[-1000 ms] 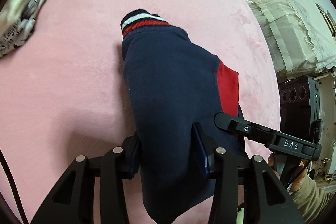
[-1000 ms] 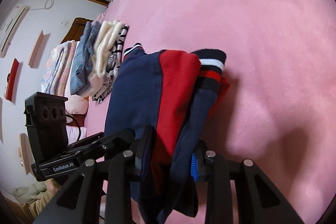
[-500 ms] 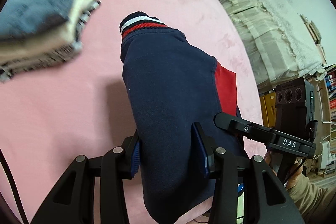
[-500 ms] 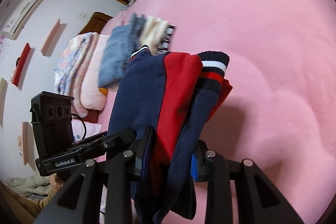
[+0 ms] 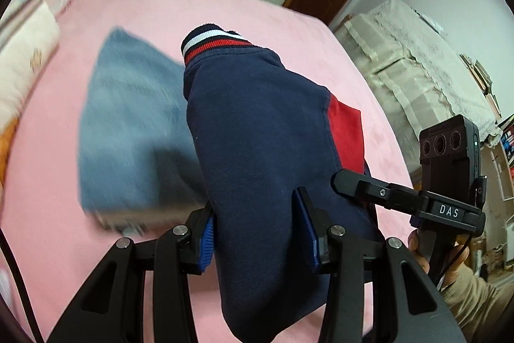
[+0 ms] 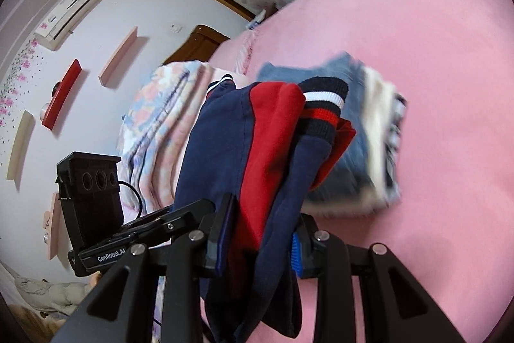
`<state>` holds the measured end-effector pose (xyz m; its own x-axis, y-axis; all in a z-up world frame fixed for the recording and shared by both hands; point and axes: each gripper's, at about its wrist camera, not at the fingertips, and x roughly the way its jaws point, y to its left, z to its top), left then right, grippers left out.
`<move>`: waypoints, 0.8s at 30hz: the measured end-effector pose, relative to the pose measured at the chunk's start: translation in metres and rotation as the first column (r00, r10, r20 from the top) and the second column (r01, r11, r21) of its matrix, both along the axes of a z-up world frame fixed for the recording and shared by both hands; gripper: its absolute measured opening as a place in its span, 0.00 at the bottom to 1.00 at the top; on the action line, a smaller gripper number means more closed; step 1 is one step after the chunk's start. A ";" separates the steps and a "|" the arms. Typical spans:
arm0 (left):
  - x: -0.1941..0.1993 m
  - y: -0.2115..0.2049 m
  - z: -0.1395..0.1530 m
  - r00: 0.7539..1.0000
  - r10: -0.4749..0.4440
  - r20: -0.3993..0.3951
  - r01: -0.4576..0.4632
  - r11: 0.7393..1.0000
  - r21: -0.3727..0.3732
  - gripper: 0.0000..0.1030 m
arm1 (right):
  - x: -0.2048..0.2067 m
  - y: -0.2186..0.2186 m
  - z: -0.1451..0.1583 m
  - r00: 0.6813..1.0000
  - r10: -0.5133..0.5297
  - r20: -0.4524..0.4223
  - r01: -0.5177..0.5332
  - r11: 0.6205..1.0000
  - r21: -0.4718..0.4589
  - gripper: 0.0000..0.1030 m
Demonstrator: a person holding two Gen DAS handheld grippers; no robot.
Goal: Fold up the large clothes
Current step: 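Lower the jacket onto the blue jeans stack and open both grippers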
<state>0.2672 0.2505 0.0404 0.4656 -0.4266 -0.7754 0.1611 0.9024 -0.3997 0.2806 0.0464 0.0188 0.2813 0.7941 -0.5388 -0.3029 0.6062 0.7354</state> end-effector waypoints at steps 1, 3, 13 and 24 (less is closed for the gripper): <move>0.011 0.007 0.000 1.000 0.001 0.015 -0.001 1.000 0.006 0.42 | 0.012 0.009 0.000 1.000 -0.001 0.008 0.001 1.000 0.000 0.29; 0.040 0.027 -0.002 0.999 -0.003 0.035 0.002 1.000 0.006 0.42 | 0.038 0.027 -0.002 1.000 -0.007 0.016 0.007 1.000 -0.001 0.29; 0.134 0.068 -0.093 1.000 0.015 -0.017 -0.015 0.999 0.048 0.42 | 0.129 0.080 -0.074 0.998 -0.037 -0.049 0.032 0.994 -0.107 0.29; 0.128 0.052 -0.117 0.991 0.103 -0.081 -0.088 0.983 0.163 0.76 | 0.129 0.089 -0.083 0.996 -0.041 -0.083 0.013 0.950 -0.313 0.59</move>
